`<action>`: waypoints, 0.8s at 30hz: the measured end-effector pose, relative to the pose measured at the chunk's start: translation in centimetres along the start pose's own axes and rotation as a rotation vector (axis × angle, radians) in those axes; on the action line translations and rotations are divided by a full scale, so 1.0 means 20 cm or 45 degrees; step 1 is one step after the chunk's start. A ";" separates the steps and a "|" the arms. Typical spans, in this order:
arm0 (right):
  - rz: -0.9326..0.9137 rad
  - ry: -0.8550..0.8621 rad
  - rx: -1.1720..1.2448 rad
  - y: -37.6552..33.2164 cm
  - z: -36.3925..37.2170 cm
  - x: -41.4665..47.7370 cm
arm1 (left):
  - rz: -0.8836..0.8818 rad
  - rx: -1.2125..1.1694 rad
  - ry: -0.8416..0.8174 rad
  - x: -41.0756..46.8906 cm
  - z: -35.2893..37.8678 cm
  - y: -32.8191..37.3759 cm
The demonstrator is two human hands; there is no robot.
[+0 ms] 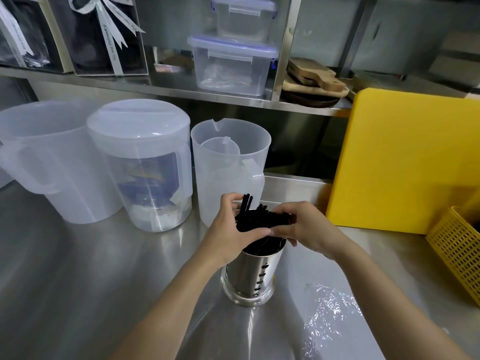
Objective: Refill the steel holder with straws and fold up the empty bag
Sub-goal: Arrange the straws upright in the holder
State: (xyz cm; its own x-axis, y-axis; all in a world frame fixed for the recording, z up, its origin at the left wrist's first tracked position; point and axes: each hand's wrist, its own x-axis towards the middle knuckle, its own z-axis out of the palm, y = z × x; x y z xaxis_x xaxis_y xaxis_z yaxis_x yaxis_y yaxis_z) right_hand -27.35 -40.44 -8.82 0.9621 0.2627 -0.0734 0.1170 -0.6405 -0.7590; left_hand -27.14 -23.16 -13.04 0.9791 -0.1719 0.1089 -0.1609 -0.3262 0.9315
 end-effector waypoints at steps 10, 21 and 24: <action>0.081 -0.113 0.232 -0.03 -0.03 0.00 | -0.026 -0.227 -0.156 -0.03 -0.01 -0.06; 0.023 0.109 0.205 0.01 -0.05 0.01 | -0.003 -0.414 0.016 0.00 0.01 -0.06; -0.002 0.151 0.249 0.03 -0.04 0.01 | -0.010 -0.394 0.059 0.00 0.02 -0.05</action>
State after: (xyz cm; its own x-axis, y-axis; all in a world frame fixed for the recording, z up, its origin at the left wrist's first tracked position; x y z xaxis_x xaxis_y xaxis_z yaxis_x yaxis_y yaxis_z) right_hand -26.86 -41.34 -8.68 0.9855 0.1696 -0.0040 0.0800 -0.4851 -0.8708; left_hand -27.07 -23.15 -14.15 0.9859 -0.1256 0.1104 -0.1147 -0.0281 0.9930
